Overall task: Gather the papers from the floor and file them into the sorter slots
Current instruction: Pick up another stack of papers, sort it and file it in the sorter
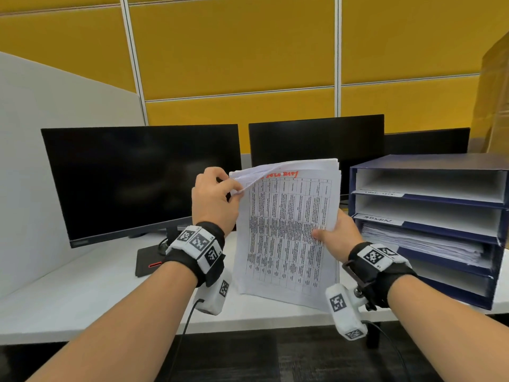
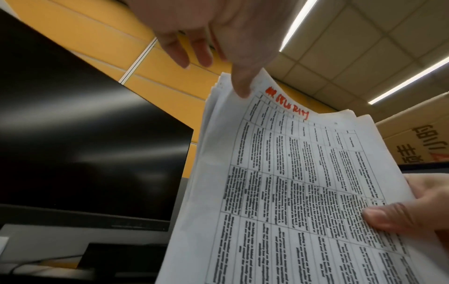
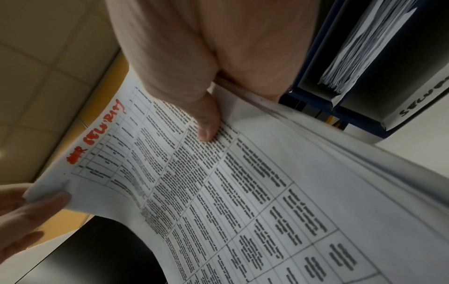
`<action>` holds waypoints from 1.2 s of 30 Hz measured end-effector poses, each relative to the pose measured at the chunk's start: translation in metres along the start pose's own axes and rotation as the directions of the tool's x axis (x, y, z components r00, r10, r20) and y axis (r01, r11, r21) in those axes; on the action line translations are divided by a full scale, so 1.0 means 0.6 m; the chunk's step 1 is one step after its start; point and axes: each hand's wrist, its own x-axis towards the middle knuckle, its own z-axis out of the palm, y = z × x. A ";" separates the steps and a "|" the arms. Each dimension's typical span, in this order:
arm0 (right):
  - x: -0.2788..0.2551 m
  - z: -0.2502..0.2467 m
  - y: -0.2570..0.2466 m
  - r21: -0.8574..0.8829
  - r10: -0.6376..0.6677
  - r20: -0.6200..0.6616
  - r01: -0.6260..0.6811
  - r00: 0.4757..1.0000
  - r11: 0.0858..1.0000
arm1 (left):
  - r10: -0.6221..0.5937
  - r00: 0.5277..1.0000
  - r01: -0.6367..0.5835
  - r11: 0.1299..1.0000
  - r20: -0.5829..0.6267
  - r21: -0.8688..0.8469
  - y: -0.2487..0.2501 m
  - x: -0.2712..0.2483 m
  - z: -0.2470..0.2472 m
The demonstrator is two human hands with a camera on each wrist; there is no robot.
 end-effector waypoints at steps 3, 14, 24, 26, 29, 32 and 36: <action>0.001 -0.001 0.001 -0.008 -0.002 0.003 0.002 1.000 1.000 | -0.052 0.988 0.069 0.990 0.145 -0.121 -0.005 -0.008 0.006; 0.003 -0.002 0.003 0.000 -0.007 0.016 0.007 1.000 1.000 | -0.082 0.982 0.109 0.981 0.168 -0.157 -0.003 -0.007 0.004; 0.003 -0.001 0.002 0.024 0.001 0.010 -0.001 1.000 1.000 | 0.053 0.994 -0.045 0.995 0.091 -0.088 -0.003 0.007 0.000; 0.002 -0.002 0.003 0.016 -0.010 0.010 0.009 1.000 1.000 | -0.110 0.987 0.129 0.976 0.113 -0.173 0.002 0.012 -0.001; 0.001 -0.004 0.002 0.011 -0.044 0.029 0.044 0.999 0.999 | -0.294 0.938 0.334 0.908 0.185 -0.253 -0.001 0.015 0.003; 0.003 -0.004 0.003 0.018 -0.057 0.048 0.056 0.997 0.998 | -0.338 0.915 0.397 0.848 0.219 -0.351 -0.006 0.010 0.008; 0.012 -0.002 0.015 0.037 -0.041 0.022 0.040 0.999 0.999 | -0.382 0.897 0.440 0.817 0.221 -0.374 -0.017 0.000 0.020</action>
